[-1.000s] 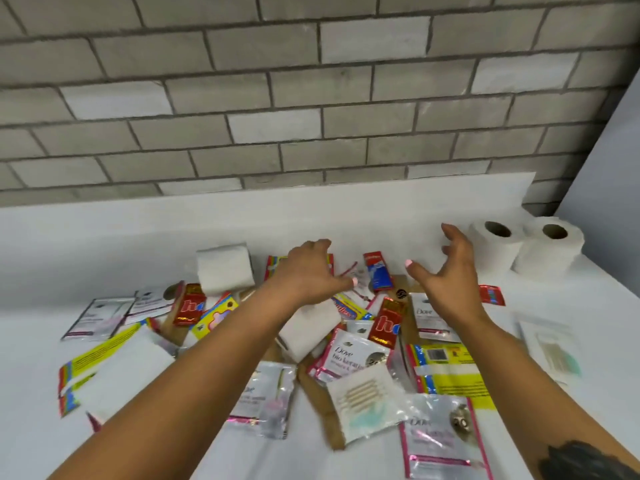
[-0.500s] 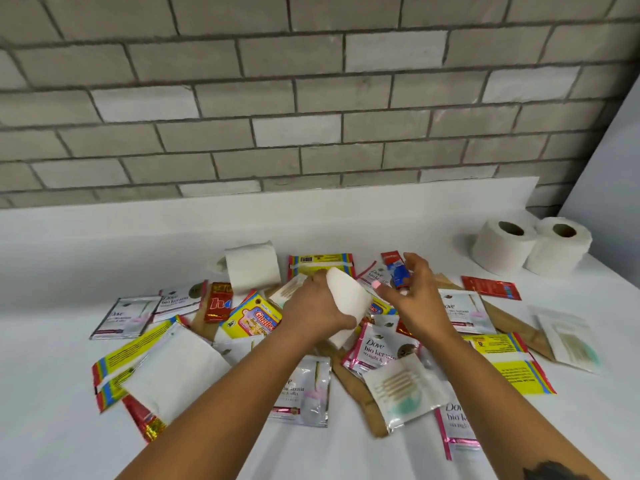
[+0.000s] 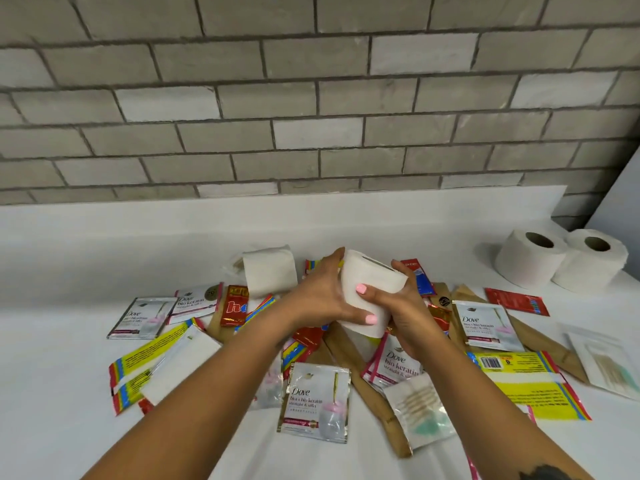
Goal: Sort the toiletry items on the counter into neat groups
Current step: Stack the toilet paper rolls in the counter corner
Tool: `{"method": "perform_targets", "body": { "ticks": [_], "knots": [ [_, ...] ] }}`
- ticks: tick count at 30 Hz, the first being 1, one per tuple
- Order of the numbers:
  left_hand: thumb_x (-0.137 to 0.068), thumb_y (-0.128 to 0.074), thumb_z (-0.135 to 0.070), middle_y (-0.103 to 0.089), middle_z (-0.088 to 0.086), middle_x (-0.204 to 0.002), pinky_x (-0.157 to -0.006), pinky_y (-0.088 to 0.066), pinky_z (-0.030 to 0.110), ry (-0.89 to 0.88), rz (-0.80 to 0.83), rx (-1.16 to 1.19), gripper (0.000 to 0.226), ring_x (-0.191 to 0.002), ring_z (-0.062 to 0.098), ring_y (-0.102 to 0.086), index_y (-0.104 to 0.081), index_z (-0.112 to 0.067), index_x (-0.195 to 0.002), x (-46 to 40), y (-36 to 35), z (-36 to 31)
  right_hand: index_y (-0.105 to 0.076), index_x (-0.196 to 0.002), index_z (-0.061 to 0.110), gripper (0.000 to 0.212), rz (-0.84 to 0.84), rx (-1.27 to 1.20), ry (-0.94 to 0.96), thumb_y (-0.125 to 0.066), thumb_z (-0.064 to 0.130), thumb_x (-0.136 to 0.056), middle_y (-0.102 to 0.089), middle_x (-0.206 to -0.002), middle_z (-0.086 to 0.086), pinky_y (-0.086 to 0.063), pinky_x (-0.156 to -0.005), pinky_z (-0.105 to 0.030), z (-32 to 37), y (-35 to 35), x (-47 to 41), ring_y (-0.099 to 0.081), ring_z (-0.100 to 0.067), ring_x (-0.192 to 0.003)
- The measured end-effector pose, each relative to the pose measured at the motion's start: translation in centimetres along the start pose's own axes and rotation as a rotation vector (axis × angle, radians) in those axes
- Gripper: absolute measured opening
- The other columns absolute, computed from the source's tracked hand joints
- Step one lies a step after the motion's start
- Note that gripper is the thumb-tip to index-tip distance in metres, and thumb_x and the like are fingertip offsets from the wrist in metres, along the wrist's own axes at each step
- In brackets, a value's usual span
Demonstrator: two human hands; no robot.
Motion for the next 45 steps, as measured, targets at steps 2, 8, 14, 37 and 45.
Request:
{"method": "perform_targets", "body": {
  "ticks": [2,8,14,37,45],
  "knots": [
    [-0.055,-0.086,-0.045,-0.014,0.001,-0.158,-0.117,-0.023,0.045,0.077,0.009,-0.135,0.123,-0.144,0.021,-0.017,-0.011,-0.019,-0.15,-0.7,2.4,1.2,-0.024,-0.143,0.024,0.096,-0.023,0.012,0.02,-0.08,0.006,-0.067,-0.05,-0.131,-0.003,-0.049,-0.09,-0.038,-0.1,0.3,-0.3,-0.055,-0.02,-0.112],
    [-0.054,-0.08,-0.06,-0.006,0.006,-0.159,-0.117,-0.003,0.055,0.259,-0.011,-0.606,0.126,-0.147,0.028,0.001,-0.01,-0.017,-0.15,-4.3,7.4,6.9,-0.023,-0.144,0.032,0.116,-0.038,0.057,0.019,-0.087,0.023,-0.047,-0.047,-0.137,-0.001,-0.046,-0.099,-0.046,-0.9,1.3,-1.3,-0.051,-0.024,-0.118],
    [-0.052,-0.074,-0.07,-0.018,0.007,-0.157,-0.116,-0.004,0.054,0.349,0.125,-0.873,0.13,-0.146,0.03,-0.009,-0.009,-0.014,-0.15,-5.9,7.0,10.5,-0.022,-0.143,0.036,0.13,-0.04,0.08,0.027,-0.088,0.037,-0.031,-0.049,-0.135,0.001,-0.045,-0.101,-0.049,-1.4,1.8,-1.7,-0.052,-0.023,-0.118],
    [-0.038,-0.081,-0.054,-0.063,-0.011,-0.115,-0.088,-0.048,0.024,-0.106,-0.257,0.277,0.094,-0.104,0.006,-0.06,-0.052,-0.026,-0.123,-7.0,-3.2,-4.3,-0.048,-0.125,0.021,0.098,-0.346,0.158,0.256,-0.09,0.033,-0.038,-0.063,-0.12,0.002,-0.053,-0.091,-0.04,4.1,13.8,1.6,-0.061,-0.016,-0.11],
    [-0.052,-0.091,-0.025,-0.058,-0.018,-0.111,-0.086,-0.047,0.016,-0.18,-0.173,0.461,0.082,-0.102,0.002,-0.057,-0.044,-0.032,-0.119,-12.0,-15.9,-13.6,-0.048,-0.127,0.024,0.094,-0.474,0.252,0.322,-0.091,0.035,-0.045,-0.063,-0.122,0.003,-0.055,-0.089,-0.043,7.7,27.7,3.4,-0.062,-0.017,-0.109]
  ]
}}
Point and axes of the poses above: each hand's wrist, its own x-axis away from the middle knuckle, its own y-axis out of the back of the hand, z = x × y, the point moved 3 cm from there along -x, towards the middle knuckle
